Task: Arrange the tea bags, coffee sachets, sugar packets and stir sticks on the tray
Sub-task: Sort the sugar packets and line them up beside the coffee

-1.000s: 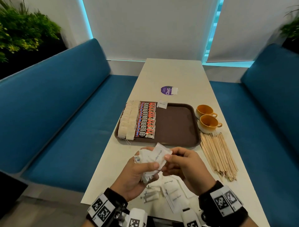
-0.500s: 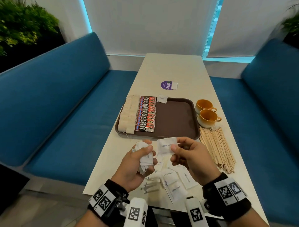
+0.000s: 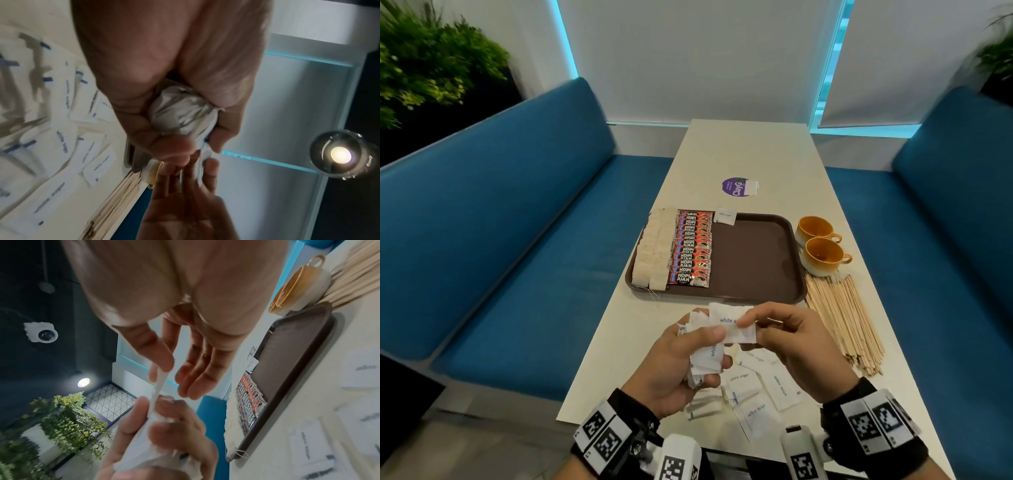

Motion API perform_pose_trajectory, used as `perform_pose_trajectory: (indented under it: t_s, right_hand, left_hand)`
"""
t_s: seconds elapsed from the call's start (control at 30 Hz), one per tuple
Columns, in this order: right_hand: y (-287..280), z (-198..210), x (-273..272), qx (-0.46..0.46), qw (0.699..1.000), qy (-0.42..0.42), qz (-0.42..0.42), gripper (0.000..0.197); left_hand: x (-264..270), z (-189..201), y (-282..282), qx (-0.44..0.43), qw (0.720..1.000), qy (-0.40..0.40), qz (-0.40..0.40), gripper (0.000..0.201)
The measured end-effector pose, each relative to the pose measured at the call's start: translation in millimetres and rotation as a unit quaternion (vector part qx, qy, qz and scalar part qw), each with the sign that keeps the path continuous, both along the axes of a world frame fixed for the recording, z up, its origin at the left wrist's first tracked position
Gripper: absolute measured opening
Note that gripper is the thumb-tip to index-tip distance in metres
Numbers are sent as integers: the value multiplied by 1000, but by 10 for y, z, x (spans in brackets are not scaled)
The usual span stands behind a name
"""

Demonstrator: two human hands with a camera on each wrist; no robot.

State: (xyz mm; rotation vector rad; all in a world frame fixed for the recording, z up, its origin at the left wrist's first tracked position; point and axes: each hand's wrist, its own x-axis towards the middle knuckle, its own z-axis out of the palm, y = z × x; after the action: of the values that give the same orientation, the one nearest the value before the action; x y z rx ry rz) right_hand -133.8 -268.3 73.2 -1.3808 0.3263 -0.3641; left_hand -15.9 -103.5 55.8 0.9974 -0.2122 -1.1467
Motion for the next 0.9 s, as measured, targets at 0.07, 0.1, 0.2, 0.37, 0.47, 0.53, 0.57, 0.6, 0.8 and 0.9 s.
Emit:
perform_pose_trajectory:
  t_s: [0.07,0.1,0.2,0.37,0.47,0.53,0.57,0.6,0.8,0.9]
  right_hand:
    - [9,-5,-4,20,1000,5,-1,20]
    - [17,2,2,22,1000,3,-7,17]
    - [29,-7,34,-7,999,7,-35,18]
    - [4,3,44,-82,995,28,-51,28]
    - [-2,6,45,-115,992,18,-50,26]
    - [-13,-8,57,-125,991,12,-53,21]
    - [-19,-16,66,-134,989,9,-55,19]
    - [-27,-29,73,-142,988,6,-56,17]
    - [-58,-19,84,-136,990,20,-42,13]
    - [-76,-19,110,-136,988,34,-60,12]
  left_hand:
    - [4,14,-15,8,1000,-24,8,37]
    - [3,17,-20,10,999,-33,11,35]
    - [3,2,-29,12,998,-50,25,36]
    - [24,-4,-54,23,996,-58,68,31]
    - [42,17,-80,22,993,-63,99,16]
    - [59,12,-95,21,988,-88,122,14]
    - [64,16,-97,22,986,-102,127,13]
    - [66,18,-97,21,984,-117,130,13]
    - [65,77,-89,21,975,-166,143,17]
    - [76,94,-110,34,977,-156,142,18]
